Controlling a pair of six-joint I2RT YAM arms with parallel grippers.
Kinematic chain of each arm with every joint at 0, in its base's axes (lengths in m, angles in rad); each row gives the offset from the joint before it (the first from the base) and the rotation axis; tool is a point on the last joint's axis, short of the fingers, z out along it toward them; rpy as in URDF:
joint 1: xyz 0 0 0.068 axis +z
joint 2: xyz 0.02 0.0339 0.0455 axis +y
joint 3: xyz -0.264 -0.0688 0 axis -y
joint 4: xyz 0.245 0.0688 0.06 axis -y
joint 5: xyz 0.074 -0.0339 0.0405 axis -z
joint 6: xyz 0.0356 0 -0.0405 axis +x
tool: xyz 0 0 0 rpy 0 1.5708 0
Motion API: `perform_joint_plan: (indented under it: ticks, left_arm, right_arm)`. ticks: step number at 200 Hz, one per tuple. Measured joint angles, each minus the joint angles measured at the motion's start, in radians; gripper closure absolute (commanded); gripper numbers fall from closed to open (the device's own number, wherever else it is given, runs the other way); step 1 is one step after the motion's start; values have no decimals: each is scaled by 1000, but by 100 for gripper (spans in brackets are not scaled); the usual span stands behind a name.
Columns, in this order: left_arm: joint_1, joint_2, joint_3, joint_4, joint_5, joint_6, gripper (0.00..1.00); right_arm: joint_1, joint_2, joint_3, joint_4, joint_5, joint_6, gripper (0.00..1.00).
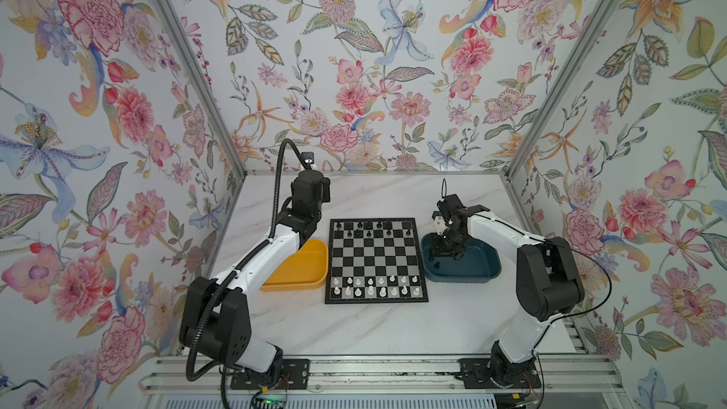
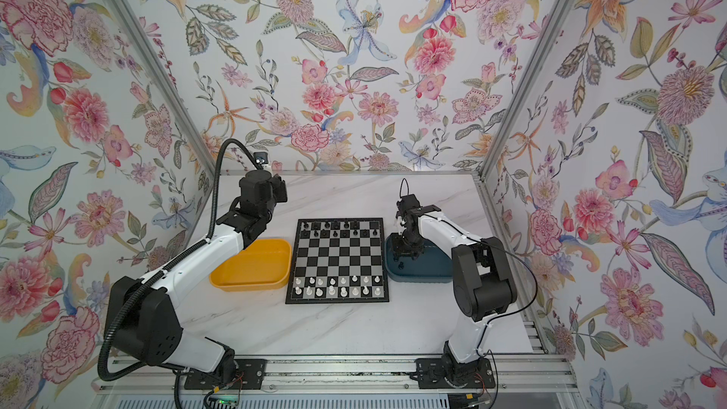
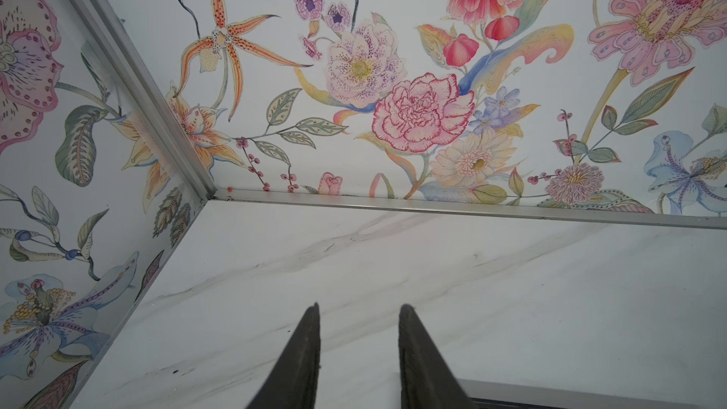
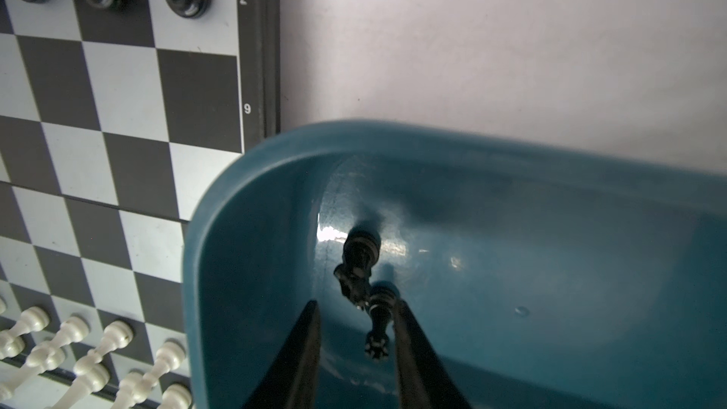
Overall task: Set up the chess pieces on the board
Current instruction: 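Close the right gripper on a black piece in the teal tray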
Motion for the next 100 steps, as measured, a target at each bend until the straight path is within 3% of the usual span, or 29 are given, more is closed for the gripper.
perform_joint_plan:
  ticks: [100]
  left_arm:
    - [0, 0, 0, 0, 4, -7, 64]
  right_arm:
    - [2, 27, 21, 3, -1, -15, 70]
